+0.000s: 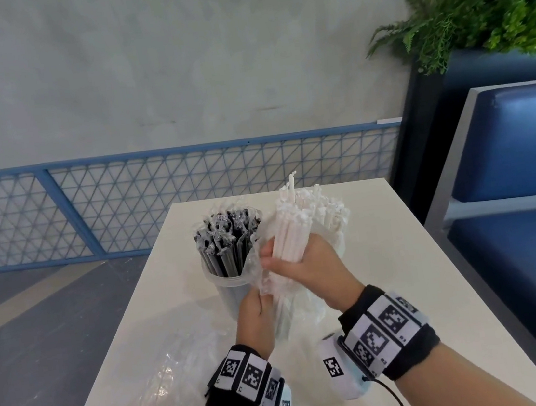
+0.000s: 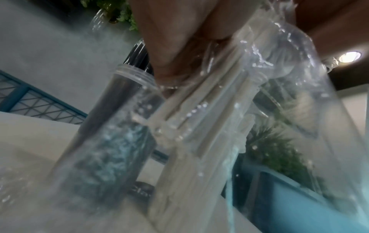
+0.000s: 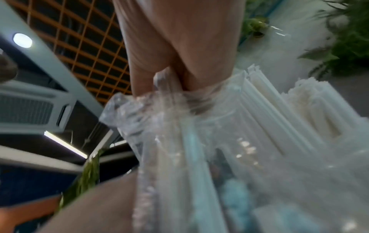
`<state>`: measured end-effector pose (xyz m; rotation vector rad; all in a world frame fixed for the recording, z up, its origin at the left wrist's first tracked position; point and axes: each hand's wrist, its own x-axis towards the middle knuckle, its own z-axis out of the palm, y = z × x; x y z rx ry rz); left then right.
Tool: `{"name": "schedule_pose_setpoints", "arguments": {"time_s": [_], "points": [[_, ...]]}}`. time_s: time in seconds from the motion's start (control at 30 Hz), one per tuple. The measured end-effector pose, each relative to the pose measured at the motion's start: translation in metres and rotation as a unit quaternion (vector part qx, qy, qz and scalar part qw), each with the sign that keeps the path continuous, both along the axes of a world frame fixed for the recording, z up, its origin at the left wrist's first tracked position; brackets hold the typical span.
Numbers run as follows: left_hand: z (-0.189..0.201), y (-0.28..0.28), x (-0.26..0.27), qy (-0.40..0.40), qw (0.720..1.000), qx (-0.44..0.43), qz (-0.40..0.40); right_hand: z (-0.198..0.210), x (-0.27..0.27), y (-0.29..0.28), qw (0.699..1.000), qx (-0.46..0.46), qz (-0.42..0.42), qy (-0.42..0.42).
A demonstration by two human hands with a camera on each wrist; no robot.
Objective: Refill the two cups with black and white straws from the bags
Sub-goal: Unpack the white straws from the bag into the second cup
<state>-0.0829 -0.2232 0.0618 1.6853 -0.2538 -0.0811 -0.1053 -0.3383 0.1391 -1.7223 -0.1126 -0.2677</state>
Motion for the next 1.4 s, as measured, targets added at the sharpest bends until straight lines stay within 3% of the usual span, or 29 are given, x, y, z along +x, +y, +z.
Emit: {"name": "schedule_pose_setpoints", "arguments": {"time_s": [0.1, 0.23, 0.37, 0.57, 0.67, 0.73, 0.87, 0.97, 1.07, 1.23, 1.33, 1.4], "points": [[-0.007, 0.001, 0.0, 0.017, 1.0, -0.001, 0.012, 0.0, -0.007, -0.003, 1.0, -0.013, 0.02, -0.002], [-0.008, 0.006, 0.003, 0.026, 0.998, 0.025, 0.048, 0.034, -0.013, -0.008, 0.996, 0.031, -0.014, -0.086], [-0.014, 0.017, 0.012, 0.024, 0.994, 0.01, 0.105, 0.074, -0.009, -0.029, 0.956, 0.156, -0.136, -0.206], [-0.015, 0.024, 0.012, -0.015, 0.988, 0.014, 0.152, 0.085, 0.002, -0.051, 0.918, 0.241, -0.18, -0.258], [-0.001, 0.03, 0.008, -0.045, 0.979, 0.037, 0.197, 0.09, 0.0, -0.061, 0.894, 0.26, -0.222, -0.291], [-0.003, 0.035, 0.01, -0.045, 0.973, 0.018, 0.227, 0.088, 0.001, -0.066, 0.9, 0.226, -0.231, -0.293], [-0.005, 0.033, 0.012, -0.014, 0.97, -0.031, 0.242, 0.064, 0.014, -0.052, 0.955, 0.014, -0.239, -0.177], [0.003, 0.024, 0.004, -0.014, 0.973, -0.078, 0.217, 0.036, 0.03, -0.043, 0.971, 0.005, -0.212, -0.109], [0.002, 0.023, 0.002, -0.01, 0.971, -0.116, 0.21, 0.013, 0.042, -0.044, 0.977, 0.007, -0.207, -0.057], [-0.002, 0.027, 0.0, -0.005, 0.968, -0.144, 0.206, -0.034, 0.058, -0.053, 0.981, -0.079, -0.149, 0.097], [-0.004, 0.03, -0.006, 0.0, 0.967, -0.154, 0.205, -0.039, 0.058, -0.055, 0.975, -0.098, -0.14, 0.142], [-0.006, 0.034, -0.008, 0.002, 0.962, -0.164, 0.216, -0.038, 0.054, -0.057, 0.963, -0.185, -0.128, 0.15]]}}
